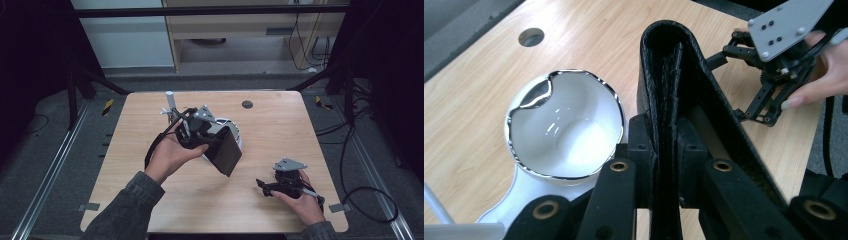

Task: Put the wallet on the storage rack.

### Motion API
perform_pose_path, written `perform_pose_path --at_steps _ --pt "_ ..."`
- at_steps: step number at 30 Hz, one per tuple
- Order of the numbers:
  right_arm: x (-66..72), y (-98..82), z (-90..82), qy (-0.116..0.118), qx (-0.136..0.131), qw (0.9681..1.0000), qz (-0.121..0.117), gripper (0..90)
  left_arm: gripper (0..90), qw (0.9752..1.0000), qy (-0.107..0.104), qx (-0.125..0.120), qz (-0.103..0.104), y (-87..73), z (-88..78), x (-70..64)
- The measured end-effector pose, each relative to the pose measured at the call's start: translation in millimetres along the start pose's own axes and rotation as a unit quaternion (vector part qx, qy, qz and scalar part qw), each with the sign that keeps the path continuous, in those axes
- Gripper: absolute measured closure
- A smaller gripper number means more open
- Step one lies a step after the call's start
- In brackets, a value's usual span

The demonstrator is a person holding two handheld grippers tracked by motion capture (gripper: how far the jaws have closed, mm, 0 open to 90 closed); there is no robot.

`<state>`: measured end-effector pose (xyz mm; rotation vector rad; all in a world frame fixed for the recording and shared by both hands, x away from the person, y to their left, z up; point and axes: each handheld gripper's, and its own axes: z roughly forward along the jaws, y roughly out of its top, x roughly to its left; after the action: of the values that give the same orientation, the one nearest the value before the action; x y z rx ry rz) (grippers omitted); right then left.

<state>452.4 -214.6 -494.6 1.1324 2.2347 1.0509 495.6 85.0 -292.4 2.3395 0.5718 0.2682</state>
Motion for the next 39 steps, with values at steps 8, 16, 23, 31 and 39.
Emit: perform_pose_path --at_steps 8,16,23,31,39 --pt "-1.7 -3.0 11.1 -0.018 0.025 0.9994 0.013 5.4 80.7 0.9999 0.006 -0.009 -0.001 5.3 -7.3 3.0" --pt "-0.8 -4.4 16.6 -0.025 0.035 0.999 0.012 5.4 80.7 0.9998 0.013 -0.014 -0.002 10.2 -13.7 5.8" --pt "-1.3 -4.9 19.1 -0.028 0.042 0.9986 0.019 4.7 80.7 0.9995 0.019 -0.023 -0.006 14.3 -18.3 9.2" --pt "-2.9 -6.3 20.7 -0.02 0.04 0.9984 0.033 3.6 80.8 0.9991 0.029 -0.029 -0.014 17.3 -21.9 14.3" --pt "-2.9 -6.3 20.7 -0.02 0.04 0.9984 0.034 3.5 80.7 0.9984 0.041 -0.035 -0.016 18.7 -28.5 19.9"
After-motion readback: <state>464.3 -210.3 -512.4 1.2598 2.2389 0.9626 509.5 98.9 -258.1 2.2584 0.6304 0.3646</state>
